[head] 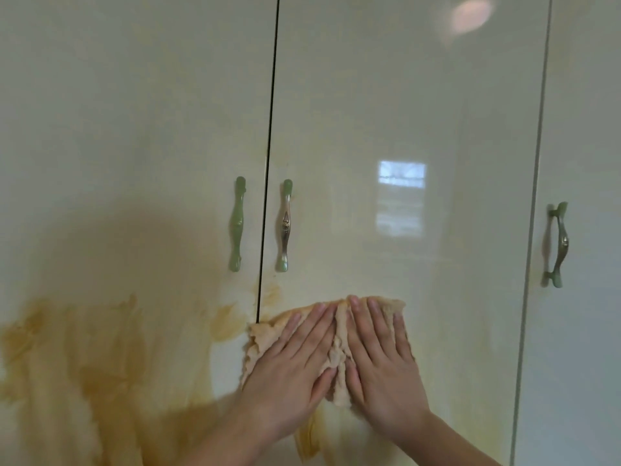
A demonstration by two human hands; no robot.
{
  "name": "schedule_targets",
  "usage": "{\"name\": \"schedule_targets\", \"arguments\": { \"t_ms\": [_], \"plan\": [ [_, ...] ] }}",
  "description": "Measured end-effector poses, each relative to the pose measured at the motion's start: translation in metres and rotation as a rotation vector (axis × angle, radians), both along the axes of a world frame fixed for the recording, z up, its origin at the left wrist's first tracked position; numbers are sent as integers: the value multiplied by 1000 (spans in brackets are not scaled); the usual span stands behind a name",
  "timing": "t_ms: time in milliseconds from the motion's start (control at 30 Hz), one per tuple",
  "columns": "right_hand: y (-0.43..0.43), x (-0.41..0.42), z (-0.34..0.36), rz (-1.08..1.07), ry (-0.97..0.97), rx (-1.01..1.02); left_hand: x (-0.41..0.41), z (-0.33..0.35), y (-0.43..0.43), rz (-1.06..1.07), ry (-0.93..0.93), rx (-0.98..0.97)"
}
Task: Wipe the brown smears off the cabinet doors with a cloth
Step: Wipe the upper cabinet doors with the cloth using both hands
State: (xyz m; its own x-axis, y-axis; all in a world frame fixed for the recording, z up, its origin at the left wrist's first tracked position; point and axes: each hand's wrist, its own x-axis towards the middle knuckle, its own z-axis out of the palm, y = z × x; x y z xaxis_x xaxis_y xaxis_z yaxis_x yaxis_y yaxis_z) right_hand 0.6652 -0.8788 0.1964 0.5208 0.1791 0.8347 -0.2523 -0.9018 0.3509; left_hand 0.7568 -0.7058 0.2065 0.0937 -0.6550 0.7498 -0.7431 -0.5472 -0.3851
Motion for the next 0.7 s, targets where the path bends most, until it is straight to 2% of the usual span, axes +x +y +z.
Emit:
{"name": "schedule_targets", "arguments": {
  "t_ms": [167, 267, 400, 600, 700],
  "plan": [
    [8, 2, 7, 9, -11, 31, 10, 19, 16, 0, -62, 87],
    [35, 20, 23, 30, -69, 131, 23, 45, 35, 64, -131, 97],
    [91, 56, 38, 68, -138, 274, 40, 61, 72, 103, -110, 47],
    [151, 92, 27, 88, -177, 415, 63, 39, 118, 128, -75, -72],
    [176, 106, 17, 142, -174, 394, 79, 24, 138, 147, -51, -142]
  ]
}}
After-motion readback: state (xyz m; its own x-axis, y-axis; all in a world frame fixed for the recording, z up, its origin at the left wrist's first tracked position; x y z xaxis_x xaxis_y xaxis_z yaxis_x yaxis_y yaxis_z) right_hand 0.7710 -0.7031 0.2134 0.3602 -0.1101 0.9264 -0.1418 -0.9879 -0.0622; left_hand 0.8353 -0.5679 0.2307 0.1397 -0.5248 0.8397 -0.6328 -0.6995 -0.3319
